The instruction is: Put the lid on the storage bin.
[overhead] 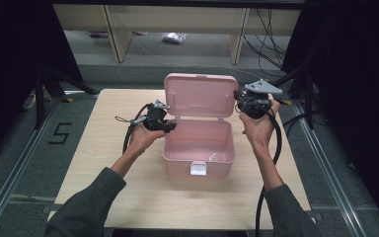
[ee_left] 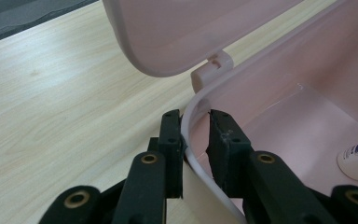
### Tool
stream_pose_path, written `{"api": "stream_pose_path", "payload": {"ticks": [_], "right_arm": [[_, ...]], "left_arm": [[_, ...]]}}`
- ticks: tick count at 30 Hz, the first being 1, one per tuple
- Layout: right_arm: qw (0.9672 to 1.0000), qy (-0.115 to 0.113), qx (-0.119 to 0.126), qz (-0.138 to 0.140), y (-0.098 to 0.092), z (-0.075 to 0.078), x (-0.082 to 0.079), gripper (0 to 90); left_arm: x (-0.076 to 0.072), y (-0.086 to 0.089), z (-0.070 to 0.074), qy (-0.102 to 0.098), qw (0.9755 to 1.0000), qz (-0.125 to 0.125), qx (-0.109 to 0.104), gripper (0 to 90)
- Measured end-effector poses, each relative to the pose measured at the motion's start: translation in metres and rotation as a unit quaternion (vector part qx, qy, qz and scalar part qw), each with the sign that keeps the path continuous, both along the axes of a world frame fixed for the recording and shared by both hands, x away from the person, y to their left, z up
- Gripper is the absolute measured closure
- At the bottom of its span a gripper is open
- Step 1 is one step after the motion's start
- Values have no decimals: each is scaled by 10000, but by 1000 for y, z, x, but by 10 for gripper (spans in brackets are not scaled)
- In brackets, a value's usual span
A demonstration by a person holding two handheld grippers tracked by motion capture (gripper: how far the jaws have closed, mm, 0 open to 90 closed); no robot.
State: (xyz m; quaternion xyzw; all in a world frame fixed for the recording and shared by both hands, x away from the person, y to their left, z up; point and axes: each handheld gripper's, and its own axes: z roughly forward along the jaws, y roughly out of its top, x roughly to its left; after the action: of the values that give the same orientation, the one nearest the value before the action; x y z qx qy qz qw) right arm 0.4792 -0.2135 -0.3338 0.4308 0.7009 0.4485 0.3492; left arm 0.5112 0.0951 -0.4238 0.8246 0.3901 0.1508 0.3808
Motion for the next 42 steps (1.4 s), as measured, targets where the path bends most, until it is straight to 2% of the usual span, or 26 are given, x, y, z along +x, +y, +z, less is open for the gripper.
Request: {"api": "stream_pose_path", "payload": {"ticks": [2,3,4,7,8,9,12,14,15,17,18,20,21,22,24,26,27,28,30,33,34,36,37,40,41,42], "right_arm": [[9999,-88,-56,24,0,0,-2,867],[10000,-1,-16,12,0,1,-5,867],[9999,-88,-35,37,0,0,-5,867],[9999,-97,43,64,0,-2,-7,867],[9999,-125,-49,49,-2,-1,-8,868],[10000,-77,31,28,-1,-2,-10,868],[9999,-111,1,61,-1,-2,-12,868],[9997,-224,-75,44,-2,-3,-14,868],[9999,-140,-23,35,-2,-3,-16,868],[9996,-280,-16,22,-2,-4,-17,868],[9998,-199,-24,57,-2,-4,-18,868],[9998,-180,62,39,-1,-5,-20,868],[9996,-276,-5,78,-2,-5,-19,869],[9996,-282,-6,29,-2,-5,-20,869],[9996,-263,0,79,-2,-6,-22,868],[9996,-267,-54,69,-3,-5,-23,868],[9997,-224,63,25,-2,-6,-25,868],[9996,-240,8,116,-3,-6,-24,868],[9994,-327,1,70,-3,-7,-26,868],[9996,-275,77,52,-3,-8,-29,868],[9993,-346,-8,114,-4,-8,-28,868],[9996,-259,26,134,-4,-8,-30,867],[9994,-328,-69,112,-5,-7,-31,870],[9996,-257,-4,123,-4,-8,-35,872],[9993,-346,-65,154,-5,-8,-35,873],[9994,-312,-43,159,-5,-8,-36,874]], "left_arm": [[0,0,0,7,10000,-17,-26,751],[0,1,0,8,10000,-19,-31,751],[0,0,0,0,10000,-1,-22,751],[0,0,0,0,10000,2,-29,751],[0,0,0,6,10000,0,-32,752],[0,0,-1,16,10000,-16,-51,751],[0,0,0,4,10000,5,-23,751],[0,0,0,5,10000,2,-25,751],[0,0,0,4,10000,-12,-28,751],[1,1,0,6,10000,-39,-22,751],[1,1,0,-6,10000,-56,-8,751],[0,1,0,-20,10000,-60,-33,749],[1,2,0,-22,10000,-65,-51,749],[1,3,0,-7,9999,-43,-99,742],[1,5,1,71,9995,-38,-297,664],[0,9,4,42,9993,-5,-359,645],[-2,11,6,65,9993,-27,-370,632],[-4,13,7,98,9991,-64,-398,609],[-9,17,11,94,9987,-41,-498,560],[-17,24,17,233,9972,-90,-711,496],[-19,26,18,255,9970,-112,-724,475],[-26,28,22,254,9964,-172,-792,461],[-30,30,24,228,9965,-234,-774,455],[-41,33,30,170,9967,-347,-714,429],[-45,33,31,165,9963,-376,-753,419],[-49,34,32,158,9964,-459,-693,410]]}}
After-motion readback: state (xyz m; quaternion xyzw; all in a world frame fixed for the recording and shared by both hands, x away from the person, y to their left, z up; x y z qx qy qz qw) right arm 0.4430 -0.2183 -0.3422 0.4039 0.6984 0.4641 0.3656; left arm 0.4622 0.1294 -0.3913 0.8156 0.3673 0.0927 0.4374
